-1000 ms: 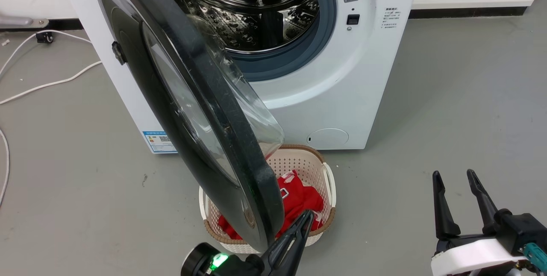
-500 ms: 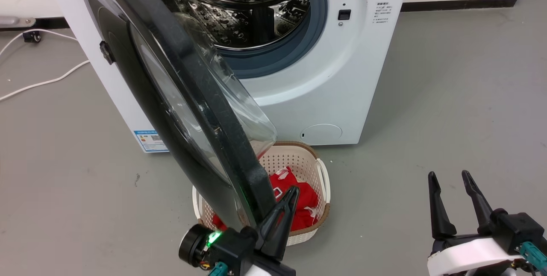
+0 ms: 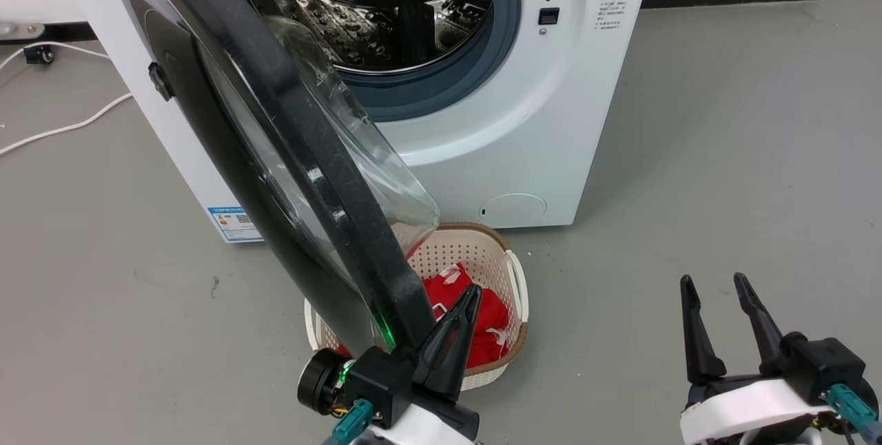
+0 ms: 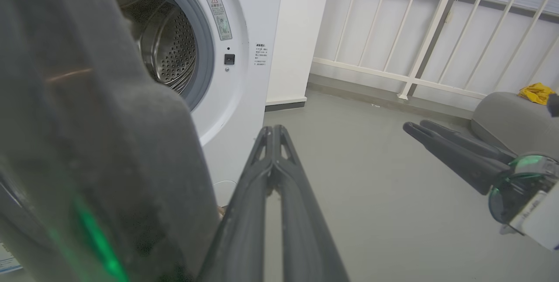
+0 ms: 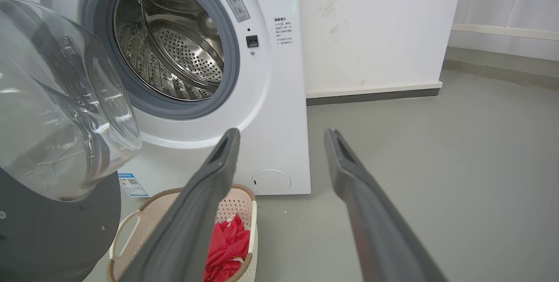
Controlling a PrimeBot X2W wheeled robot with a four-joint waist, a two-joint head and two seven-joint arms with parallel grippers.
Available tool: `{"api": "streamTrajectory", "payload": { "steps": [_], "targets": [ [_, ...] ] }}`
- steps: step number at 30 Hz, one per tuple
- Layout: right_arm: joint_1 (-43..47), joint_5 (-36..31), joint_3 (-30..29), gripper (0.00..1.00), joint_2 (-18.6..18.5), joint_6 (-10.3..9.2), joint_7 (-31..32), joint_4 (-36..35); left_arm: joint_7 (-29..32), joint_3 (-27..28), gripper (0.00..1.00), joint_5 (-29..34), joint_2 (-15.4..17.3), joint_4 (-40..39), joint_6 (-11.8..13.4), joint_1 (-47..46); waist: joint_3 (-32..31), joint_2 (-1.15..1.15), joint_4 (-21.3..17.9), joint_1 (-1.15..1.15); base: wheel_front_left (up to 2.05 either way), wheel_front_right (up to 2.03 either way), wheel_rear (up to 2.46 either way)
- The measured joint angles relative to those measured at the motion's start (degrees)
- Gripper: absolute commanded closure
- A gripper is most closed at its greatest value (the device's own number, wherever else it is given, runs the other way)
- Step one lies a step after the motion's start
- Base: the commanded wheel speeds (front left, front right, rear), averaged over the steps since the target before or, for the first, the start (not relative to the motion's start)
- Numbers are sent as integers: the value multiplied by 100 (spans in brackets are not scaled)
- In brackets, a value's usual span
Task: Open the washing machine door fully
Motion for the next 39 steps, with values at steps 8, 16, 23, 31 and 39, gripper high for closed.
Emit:
{"api": "streamTrajectory", "payload": {
  "steps": [8, 16, 23, 31, 39],
  "targets": [
    [-13, 53, 75, 0, 0, 0, 0, 80, -102, 35, 100, -41, -20, 133, 77, -5, 6, 0, 7, 0, 0, 0, 0],
    [-2, 54, 36, 0, 0, 0, 0, 113, -131, 107, 100, 8, 174, -170, 328, 416, -55, 0, 92, 0, 0, 0, 0],
    [29, 35, -9, 0, 0, 0, 1, 113, -27, 152, 100, 9, 338, -545, 479, 725, -85, 0, 404, 0, 0, 0, 0],
    [60, -25, -56, 0, 1, 0, 55, 47, 77, 160, 100, 1, 403, -937, 623, 949, -92, 0, 1013, 0, 0, 0, 0],
    [120, -57, -68, 0, 2, 0, 125, -30, 100, 220, 100, -43, 465, -1012, 717, 1063, -98, 0, 1789, 0, 0, 0, 0]
  ]
}}
